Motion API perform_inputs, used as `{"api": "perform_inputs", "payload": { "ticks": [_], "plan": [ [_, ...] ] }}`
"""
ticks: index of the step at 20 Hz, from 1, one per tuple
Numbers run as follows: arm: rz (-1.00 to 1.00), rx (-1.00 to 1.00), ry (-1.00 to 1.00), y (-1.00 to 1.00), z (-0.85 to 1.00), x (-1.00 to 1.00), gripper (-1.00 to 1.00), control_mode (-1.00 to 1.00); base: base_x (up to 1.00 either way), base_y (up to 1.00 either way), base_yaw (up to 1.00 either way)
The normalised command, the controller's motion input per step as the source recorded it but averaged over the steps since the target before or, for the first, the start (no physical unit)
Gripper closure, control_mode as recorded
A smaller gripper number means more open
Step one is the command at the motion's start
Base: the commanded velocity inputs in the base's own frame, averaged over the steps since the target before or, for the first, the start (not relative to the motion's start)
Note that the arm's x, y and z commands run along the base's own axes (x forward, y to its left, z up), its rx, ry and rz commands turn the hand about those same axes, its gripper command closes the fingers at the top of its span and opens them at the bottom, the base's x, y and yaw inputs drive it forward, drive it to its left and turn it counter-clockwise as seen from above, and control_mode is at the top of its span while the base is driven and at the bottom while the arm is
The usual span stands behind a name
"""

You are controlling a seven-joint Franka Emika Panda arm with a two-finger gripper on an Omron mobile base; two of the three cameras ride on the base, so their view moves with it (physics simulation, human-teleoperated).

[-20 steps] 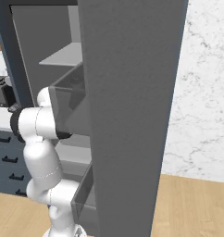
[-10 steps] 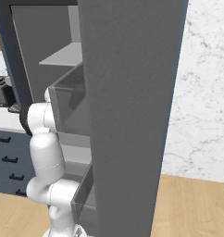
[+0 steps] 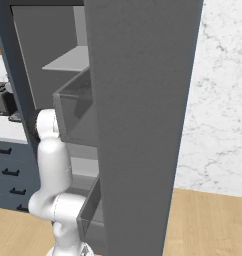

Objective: Place one corn and one chicken drumstick in each tupperware on the nearby counter, to pack two identical lunches.

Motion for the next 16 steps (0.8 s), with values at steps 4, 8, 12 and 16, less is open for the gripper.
{"api": "perform_inputs", "payload": {
  "ticks": [4, 8, 12, 16],
  "plan": [
    [0.00, 0.00, 0.00, 0.19, -0.42, 0.06, -1.00, -1.00, 0.00, 0.00, 0.00],
    [0.00, -0.02, 0.00, 0.22, -0.50, -0.13, 1.00, -1.00, 0.00, 0.00, 0.00],
    [0.00, 0.00, 0.00, 0.03, -0.33, -0.37, 1.00, -1.00, 0.00, 0.00, 0.00],
    [0.00, 0.00, -0.01, 0.00, -0.09, -0.48, 1.00, -1.00, 0.00, 0.00, 0.00]
  ]
}}
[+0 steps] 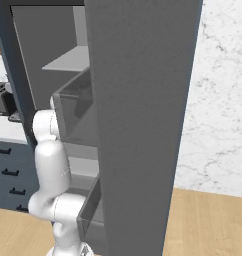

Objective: Place one corn and one chicken drumstick in each tupperware on the nearby counter, to pack two identical lunches.

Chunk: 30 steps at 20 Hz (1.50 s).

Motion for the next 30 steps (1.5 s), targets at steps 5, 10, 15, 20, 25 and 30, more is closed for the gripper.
{"api": "perform_inputs", "payload": {
  "ticks": [5, 10, 15, 20, 25, 30],
  "plan": [
    [0.00, 0.00, -0.10, 0.00, 0.00, -0.94, 1.00, -1.00, 0.00, 0.00, 0.00],
    [0.00, 0.00, -0.15, 0.00, 0.03, -1.00, 1.00, -1.00, 0.00, 0.00, 0.00],
    [0.00, 0.00, -0.14, -0.02, 0.27, -1.00, 1.00, -1.00, 0.00, 0.00, 0.00],
    [0.00, 0.01, -0.03, -0.15, 0.65, -1.00, 1.00, -1.00, 0.00, 0.00, 0.00],
    [0.00, 0.03, 0.01, -0.19, 0.79, -0.95, 1.00, -1.00, 0.00, 0.00, 0.00],
    [0.00, 0.00, 0.04, -0.06, 0.52, -1.00, 1.00, -1.00, 0.00, 0.00, 0.00]
  ]
}}
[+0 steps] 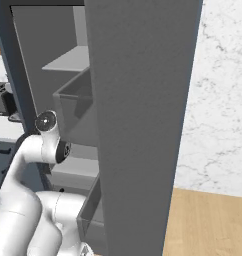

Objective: Place one corn and one chicken drumstick in each tupperware on the nearby counter, to pack two identical lunches.

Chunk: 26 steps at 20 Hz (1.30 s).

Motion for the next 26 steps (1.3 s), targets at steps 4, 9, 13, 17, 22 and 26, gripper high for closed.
{"api": "perform_inputs", "payload": {
  "ticks": [4, 9, 13, 17, 22, 26],
  "plan": [
    [0.00, 0.00, 0.01, 0.00, 0.04, -0.50, 1.00, 1.00, -0.50, 0.00, 0.00],
    [0.00, 0.00, 0.00, 0.00, 0.00, 0.00, 1.00, 1.00, -1.00, 0.10, 0.00],
    [0.00, 0.00, 0.00, 0.00, 0.00, 0.00, 1.00, 1.00, -0.74, 0.75, 0.03],
    [0.00, 0.00, 0.00, 0.00, 0.00, 0.00, 1.00, 1.00, 0.04, 1.00, 0.15],
    [0.00, 0.00, 0.00, 0.00, 0.00, 0.00, 1.00, 1.00, 0.43, 1.00, 0.17],
    [0.00, 0.00, 0.00, 0.00, 0.00, 0.00, 1.00, 1.00, 0.94, 1.00, 0.14]
  ]
}}
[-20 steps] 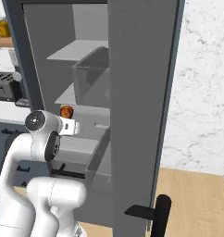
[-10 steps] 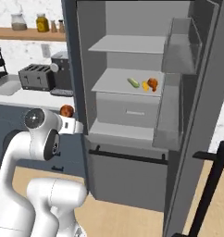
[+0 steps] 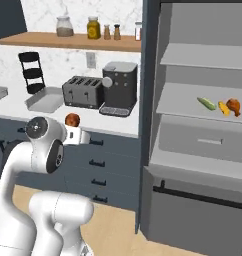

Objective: Place one corn and one chicken drumstick in each tupperware on the nearby counter, to pack two identical lunches.

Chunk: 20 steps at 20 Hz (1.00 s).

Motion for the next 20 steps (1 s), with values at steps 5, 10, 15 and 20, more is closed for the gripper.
{"api": "perform_inputs", "payload": {
  "ticks": [5, 10, 15, 20],
  "plan": [
    [0.00, 0.00, 0.00, 0.00, 0.00, 0.00, 1.00, 1.00, 1.00, 1.00, 0.11],
    [0.00, 0.00, 0.00, 0.00, 0.00, 0.00, 1.00, 1.00, 0.72, 1.00, -0.01],
    [0.00, 0.00, 0.00, 0.00, 0.00, 0.00, 1.00, 1.00, 0.39, 1.00, -0.15],
    [0.00, 0.00, 0.00, 0.00, 0.00, 0.00, 1.00, 1.00, 0.67, 0.70, -0.35]
  ]
}}
